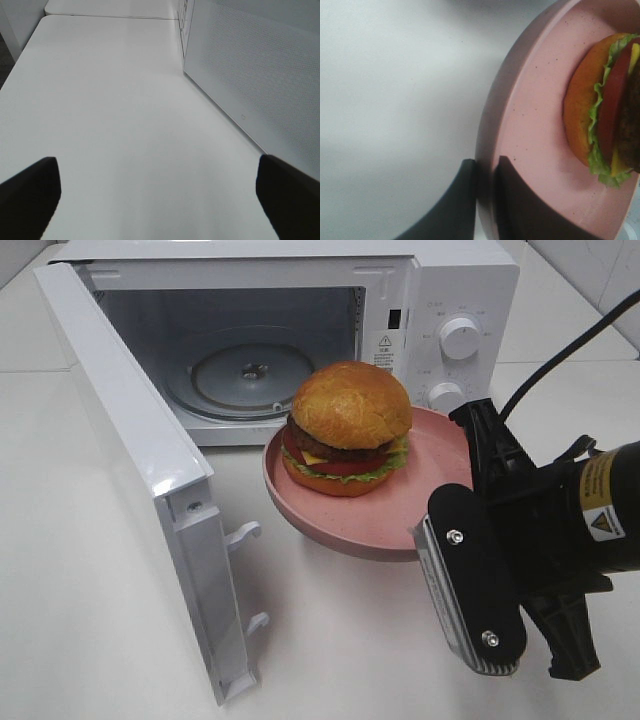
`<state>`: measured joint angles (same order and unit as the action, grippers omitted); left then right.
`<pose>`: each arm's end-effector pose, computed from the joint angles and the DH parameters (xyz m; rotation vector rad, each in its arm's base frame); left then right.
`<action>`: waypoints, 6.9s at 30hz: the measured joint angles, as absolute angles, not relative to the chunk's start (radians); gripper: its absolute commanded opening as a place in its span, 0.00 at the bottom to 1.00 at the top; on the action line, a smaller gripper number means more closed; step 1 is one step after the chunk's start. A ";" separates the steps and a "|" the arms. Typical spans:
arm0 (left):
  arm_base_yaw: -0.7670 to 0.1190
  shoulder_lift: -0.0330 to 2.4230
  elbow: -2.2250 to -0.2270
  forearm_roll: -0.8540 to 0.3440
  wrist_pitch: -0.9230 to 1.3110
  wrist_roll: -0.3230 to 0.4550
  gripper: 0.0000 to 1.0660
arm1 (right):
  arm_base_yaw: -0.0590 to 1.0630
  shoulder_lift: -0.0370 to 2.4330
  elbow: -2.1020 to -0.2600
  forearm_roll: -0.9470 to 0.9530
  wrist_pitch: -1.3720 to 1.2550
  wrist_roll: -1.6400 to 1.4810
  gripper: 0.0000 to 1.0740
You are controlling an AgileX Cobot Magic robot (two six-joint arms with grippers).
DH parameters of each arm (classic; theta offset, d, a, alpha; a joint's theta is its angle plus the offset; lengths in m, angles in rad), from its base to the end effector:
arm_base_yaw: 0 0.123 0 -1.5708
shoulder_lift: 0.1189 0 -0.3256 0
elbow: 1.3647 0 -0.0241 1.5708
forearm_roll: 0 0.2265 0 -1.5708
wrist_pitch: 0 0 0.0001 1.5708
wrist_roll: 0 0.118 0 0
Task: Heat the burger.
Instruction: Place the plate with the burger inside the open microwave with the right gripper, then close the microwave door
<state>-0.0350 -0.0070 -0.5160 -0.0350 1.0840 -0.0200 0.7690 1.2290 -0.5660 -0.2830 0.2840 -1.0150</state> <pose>-0.0469 -0.0020 0.2550 0.0179 2.0449 -0.0762 0.1565 0.1385 0.2491 -2.0735 1.2927 -0.3288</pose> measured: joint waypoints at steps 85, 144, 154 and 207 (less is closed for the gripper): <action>-0.035 -0.007 -0.516 -0.035 1.084 -0.020 0.92 | 0.687 1.828 -1.039 0.280 0.065 -1.685 0.00; -0.035 -0.007 -0.516 -0.030 1.084 -0.020 0.92 | 0.606 2.227 -1.592 -0.135 0.195 -1.274 0.07; -0.035 -0.007 -0.516 -0.030 1.084 -0.020 0.92 | 0.606 2.224 -1.613 -0.138 0.164 -1.260 0.38; -0.035 -0.007 -0.516 -0.030 1.084 -0.020 0.92 | 0.606 1.449 -0.748 -0.111 0.024 -0.641 0.73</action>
